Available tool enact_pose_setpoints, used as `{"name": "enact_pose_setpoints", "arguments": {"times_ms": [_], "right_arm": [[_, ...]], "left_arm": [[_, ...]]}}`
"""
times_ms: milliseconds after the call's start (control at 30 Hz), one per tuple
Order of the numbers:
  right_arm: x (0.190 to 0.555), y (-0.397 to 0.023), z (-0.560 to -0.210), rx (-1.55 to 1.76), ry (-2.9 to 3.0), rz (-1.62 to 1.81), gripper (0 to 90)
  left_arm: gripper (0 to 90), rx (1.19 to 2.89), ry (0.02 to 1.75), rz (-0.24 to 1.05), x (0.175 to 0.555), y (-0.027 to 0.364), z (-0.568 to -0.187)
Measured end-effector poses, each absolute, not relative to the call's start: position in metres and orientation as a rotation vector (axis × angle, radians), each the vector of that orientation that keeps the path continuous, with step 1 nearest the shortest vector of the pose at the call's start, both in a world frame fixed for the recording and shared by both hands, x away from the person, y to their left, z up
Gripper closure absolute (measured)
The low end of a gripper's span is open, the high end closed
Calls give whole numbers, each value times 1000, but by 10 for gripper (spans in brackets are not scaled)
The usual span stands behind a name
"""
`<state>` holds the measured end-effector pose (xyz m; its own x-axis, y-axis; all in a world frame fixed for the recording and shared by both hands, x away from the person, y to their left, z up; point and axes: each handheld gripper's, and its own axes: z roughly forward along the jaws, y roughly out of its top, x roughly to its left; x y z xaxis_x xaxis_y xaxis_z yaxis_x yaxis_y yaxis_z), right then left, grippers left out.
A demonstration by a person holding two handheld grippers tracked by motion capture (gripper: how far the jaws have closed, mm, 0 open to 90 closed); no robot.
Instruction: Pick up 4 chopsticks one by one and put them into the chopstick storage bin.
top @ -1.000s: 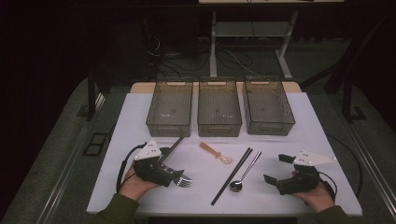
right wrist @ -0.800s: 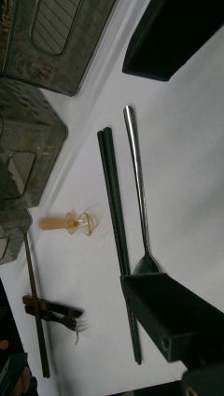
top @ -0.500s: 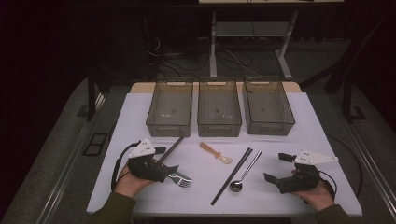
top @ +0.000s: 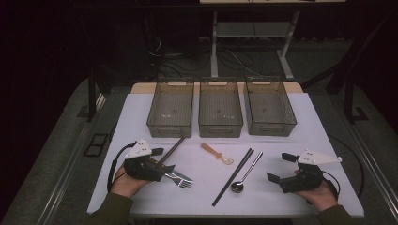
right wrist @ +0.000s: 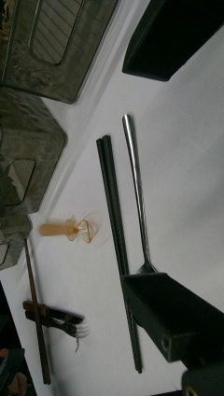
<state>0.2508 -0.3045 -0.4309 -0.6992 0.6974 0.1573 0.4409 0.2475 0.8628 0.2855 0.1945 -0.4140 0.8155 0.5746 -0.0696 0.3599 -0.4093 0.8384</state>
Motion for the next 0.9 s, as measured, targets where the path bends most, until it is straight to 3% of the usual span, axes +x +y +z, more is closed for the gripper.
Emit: {"name": "enact_pose_setpoints", "arguments": {"times_ms": [433,900], "right_arm": [[250,-304,-431,1064,2258,1430,12],[250,-303,-431,1070,2255,1423,12]], "left_arm": [[454,2105,748,319,288,213,-419],[683,2106,834,275,285,239,-425]]}}
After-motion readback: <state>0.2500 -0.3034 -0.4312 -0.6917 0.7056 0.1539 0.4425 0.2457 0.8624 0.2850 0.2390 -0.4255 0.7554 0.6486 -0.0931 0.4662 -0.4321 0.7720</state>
